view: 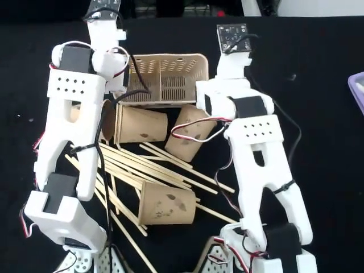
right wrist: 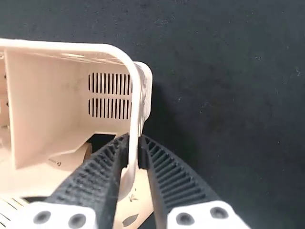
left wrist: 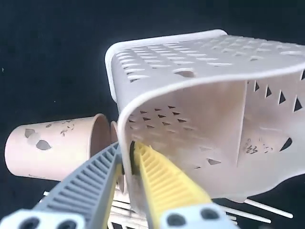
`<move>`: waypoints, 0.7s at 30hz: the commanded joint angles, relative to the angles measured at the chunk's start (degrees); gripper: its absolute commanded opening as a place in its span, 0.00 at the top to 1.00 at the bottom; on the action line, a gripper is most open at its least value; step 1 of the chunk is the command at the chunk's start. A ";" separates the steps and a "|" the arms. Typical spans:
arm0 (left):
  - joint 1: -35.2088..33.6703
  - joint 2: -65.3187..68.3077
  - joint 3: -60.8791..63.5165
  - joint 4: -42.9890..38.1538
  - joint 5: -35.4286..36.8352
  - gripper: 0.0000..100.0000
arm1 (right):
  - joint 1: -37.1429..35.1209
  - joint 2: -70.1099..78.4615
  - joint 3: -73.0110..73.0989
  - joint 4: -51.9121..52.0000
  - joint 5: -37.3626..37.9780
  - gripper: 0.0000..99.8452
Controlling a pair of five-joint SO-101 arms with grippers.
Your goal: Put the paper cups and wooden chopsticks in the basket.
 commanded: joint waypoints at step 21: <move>-6.20 0.53 6.29 -19.87 -0.53 0.97 | 0.70 6.81 -4.44 -16.00 4.57 0.99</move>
